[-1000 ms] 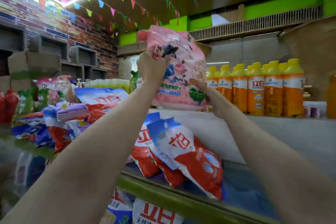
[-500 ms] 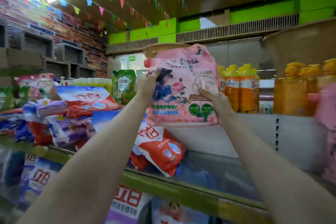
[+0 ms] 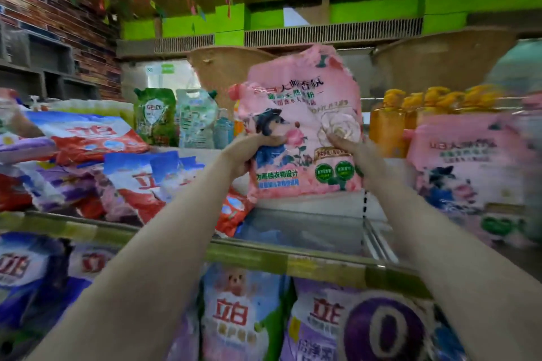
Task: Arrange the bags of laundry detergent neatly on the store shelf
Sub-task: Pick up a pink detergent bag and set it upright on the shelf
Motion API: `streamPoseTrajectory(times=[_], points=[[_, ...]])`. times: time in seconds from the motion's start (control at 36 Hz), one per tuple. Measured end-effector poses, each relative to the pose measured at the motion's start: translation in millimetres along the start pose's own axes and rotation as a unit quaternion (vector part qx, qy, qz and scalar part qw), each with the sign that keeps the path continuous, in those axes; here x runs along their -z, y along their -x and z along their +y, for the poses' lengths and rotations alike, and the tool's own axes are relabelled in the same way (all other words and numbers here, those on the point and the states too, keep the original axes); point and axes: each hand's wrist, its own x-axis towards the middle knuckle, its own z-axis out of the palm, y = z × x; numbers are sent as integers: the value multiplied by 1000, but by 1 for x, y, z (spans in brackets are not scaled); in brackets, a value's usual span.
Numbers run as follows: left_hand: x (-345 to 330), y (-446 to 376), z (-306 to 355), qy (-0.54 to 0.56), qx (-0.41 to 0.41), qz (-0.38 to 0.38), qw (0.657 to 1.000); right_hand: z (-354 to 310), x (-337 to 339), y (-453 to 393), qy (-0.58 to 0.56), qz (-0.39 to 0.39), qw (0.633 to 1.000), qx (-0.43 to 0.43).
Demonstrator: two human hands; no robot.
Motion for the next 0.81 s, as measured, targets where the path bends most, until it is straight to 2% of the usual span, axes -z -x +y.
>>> streamPoseTrajectory(times=[0.22,0.42,0.56,0.72,0.81], points=[[-58,21,-46,31,66,-24,997,-11,52,58,139,45,989,-17],[-119,38,-62,29,84,-23,996,-22,102,98,169,67,981,-67],[-163,38,-46,34,65,-57,996,-29,139,108,198,91,974,-65],[-216,20,-46,40,63,-79,994,-40,200,100,181,95,977,-52],[-243,8,-47,31,13,-9,999,-37,242,85,168,101,980,-44]])
